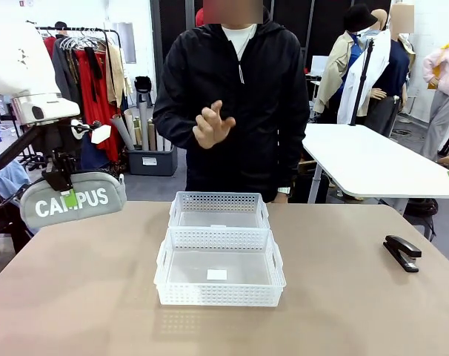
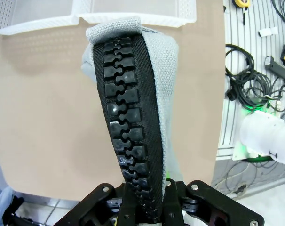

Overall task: Distribute items into two baskets.
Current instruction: Place the picked Pencil pouch into the Organizing basket as instructed by the person.

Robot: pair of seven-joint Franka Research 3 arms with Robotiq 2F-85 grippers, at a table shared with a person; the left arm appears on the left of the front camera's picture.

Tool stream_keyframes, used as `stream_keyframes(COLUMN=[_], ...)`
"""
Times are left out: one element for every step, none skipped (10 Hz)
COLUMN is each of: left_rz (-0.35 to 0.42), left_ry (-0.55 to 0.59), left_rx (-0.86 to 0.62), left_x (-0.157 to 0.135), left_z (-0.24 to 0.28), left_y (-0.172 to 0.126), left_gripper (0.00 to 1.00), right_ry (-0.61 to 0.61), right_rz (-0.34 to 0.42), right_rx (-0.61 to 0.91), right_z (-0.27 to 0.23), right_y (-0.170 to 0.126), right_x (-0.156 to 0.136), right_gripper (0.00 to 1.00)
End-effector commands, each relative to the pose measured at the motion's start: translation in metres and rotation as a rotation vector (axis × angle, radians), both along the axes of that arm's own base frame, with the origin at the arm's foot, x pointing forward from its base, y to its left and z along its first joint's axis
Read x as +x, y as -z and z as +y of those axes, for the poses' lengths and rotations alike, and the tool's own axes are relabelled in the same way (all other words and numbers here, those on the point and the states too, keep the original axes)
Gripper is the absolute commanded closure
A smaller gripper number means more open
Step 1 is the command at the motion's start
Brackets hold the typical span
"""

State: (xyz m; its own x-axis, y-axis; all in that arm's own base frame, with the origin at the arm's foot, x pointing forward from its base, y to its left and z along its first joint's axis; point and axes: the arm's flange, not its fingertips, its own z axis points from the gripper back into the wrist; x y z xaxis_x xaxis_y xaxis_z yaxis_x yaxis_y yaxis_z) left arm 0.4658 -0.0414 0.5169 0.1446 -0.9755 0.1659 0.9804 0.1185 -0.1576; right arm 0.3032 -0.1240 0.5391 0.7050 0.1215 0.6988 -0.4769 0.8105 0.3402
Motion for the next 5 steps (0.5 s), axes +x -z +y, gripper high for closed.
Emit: stream_keyframes(left_rz=[0.0,0.0,0.0,0.0,0.0], left_ry=[-0.005,-0.005,-0.005,-0.005,-0.005], left_rx=[0.005,0.005,0.005,0.005,0.005], left_x=[-0.0014,-0.0014,-0.0014,-0.0014,-0.0014], left_z=[0.0026,0.0026,0.0026,0.0026,0.0026], left_y=[-0.0037,-0.0037,-0.0037,-0.0037,-0.0037], left_gripper=[1.0,1.0,1.0,1.0,1.0], right_ry=[-0.012,-0.012,-0.012,-0.012,-0.012], right_rz=[-0.016,-0.016,-0.016,-0.016,-0.016], right_rx=[0.017,0.017,0.017,0.017,0.017], right_z=[-0.0001,-0.0001,-0.0001,-0.0001,-0.0001], right_y=[-0.0013,-0.0013,-0.0013,-0.0013,-0.0013], right_x=[0.0006,0.0006,0.0006,0.0006,0.0006], right_gripper=[0.0,0.0,0.0,0.0,0.0])
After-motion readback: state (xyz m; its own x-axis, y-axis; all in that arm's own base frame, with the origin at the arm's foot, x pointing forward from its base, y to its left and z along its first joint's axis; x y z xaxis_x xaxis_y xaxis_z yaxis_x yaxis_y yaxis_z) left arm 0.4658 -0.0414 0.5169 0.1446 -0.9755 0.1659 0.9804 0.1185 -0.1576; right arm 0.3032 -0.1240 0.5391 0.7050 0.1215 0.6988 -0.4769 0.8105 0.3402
